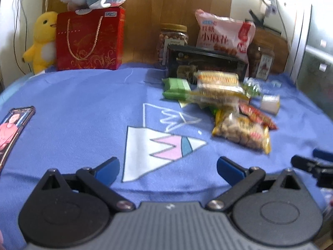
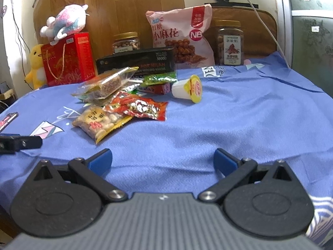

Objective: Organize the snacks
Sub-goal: 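Move the left tool toward the clear mooncake bag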

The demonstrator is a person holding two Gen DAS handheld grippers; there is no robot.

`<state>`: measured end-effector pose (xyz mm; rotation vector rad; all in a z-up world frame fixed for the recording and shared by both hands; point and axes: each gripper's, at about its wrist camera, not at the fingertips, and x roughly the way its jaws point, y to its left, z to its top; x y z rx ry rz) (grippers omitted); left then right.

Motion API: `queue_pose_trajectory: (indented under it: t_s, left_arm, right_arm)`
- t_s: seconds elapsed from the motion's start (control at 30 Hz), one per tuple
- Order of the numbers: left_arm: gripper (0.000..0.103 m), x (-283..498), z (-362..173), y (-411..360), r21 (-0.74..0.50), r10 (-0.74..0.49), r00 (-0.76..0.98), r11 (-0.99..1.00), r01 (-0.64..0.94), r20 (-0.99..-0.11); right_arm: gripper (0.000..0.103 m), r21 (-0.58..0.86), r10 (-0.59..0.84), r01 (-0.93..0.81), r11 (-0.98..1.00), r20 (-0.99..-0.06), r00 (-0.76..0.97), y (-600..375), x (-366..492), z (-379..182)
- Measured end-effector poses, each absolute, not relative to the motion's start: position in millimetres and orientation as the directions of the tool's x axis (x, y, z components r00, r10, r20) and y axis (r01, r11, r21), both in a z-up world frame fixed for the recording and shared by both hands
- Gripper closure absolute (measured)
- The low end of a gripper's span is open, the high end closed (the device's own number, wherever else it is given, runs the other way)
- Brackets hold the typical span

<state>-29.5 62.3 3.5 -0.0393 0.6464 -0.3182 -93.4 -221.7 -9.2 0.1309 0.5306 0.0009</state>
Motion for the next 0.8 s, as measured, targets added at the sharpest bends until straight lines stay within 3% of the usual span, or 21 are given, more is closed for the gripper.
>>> queue_pose_trajectory:
  t_s: [0.47, 0.8]
  left_arm:
    - [0.0, 3, 24, 40, -0.16, -0.373, 0.748, 0.925, 0.345, -0.548]
    - [0.012, 46, 41, 36, -0.291, -0.435, 0.695, 0.9, 0.324, -0.573]
  right_arm:
    - [0.0, 0.001, 0.077, -0.083, 0.997, -0.395, 0.916, -201, -77, 16]
    - [0.026, 0.092, 0.195, -0.173, 0.981, -0.384, 0.902, -194, -34, 36]
